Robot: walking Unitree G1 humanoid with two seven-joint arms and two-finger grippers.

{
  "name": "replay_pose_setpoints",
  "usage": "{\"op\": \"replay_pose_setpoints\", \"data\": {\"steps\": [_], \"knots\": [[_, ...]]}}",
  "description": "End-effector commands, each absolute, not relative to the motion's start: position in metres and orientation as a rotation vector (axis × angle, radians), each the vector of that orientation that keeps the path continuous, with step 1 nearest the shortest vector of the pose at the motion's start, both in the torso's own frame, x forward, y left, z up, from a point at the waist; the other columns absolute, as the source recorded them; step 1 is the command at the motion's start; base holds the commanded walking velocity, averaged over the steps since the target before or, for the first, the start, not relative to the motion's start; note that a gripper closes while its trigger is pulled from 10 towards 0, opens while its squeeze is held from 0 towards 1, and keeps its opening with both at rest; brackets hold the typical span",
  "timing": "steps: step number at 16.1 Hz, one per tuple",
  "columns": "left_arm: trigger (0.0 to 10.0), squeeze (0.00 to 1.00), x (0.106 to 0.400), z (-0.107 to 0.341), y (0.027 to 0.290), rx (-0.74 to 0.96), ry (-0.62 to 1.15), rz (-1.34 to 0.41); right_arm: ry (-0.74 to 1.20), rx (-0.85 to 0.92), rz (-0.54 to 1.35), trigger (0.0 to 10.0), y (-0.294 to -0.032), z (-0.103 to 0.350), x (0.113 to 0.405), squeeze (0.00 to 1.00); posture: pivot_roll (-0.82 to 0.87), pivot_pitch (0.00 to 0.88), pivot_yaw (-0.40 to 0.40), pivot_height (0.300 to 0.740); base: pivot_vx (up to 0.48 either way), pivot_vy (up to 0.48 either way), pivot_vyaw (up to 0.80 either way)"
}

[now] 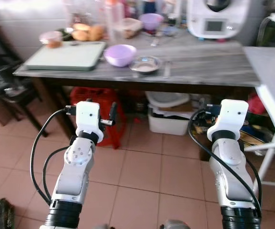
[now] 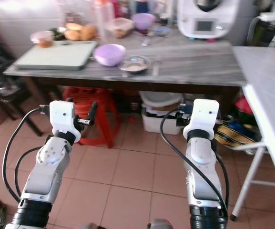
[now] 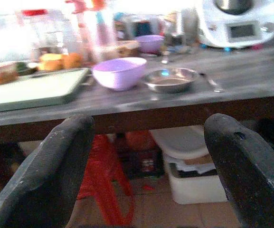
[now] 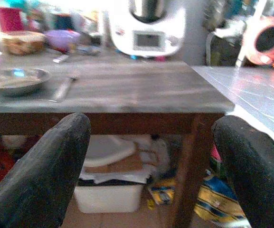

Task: Setting the table

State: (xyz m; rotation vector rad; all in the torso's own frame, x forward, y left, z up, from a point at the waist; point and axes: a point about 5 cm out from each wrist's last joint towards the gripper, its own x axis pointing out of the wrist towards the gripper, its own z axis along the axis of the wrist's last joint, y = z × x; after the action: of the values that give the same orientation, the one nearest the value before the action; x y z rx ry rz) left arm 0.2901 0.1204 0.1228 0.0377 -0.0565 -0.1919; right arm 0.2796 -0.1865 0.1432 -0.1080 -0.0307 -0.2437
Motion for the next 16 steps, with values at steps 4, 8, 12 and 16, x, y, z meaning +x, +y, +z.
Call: {"op": "replay_pose_setpoints", "data": {"steps": [4,8,12,16], "knots": [[10.0,0.00,0.293,0.127,0.120,0.041,-0.070,-0.197,-0.023,-0.092,-0.222,10.0,-0.182,0.144,0.285,0.00,-0.10,0.000,0.072,0.740,0.000,-0.280,0.00],[10.0,0.00,0.291,0.126,0.118,0.037,-0.067,-0.197,-0.022,-0.100,-0.216,10.0,-0.182,0.144,0.284,0.00,-0.10,0.000,0.070,0.740,0.000,-0.333,0.00],[10.0,0.00,0.286,0.123,0.124,0.048,-0.055,-0.199,-0.058,-0.096,-0.190,10.0,-0.180,0.145,0.276,0.00,-0.11,0.000,0.073,0.740,0.000,-0.401,0.00],[10.0,0.00,0.273,0.115,0.135,0.073,-0.037,-0.196,-0.098,-0.211,-0.189,10.0,-0.186,0.136,0.250,0.00,-0.09,0.000,0.071,0.740,0.000,-0.382,0.00]]}}
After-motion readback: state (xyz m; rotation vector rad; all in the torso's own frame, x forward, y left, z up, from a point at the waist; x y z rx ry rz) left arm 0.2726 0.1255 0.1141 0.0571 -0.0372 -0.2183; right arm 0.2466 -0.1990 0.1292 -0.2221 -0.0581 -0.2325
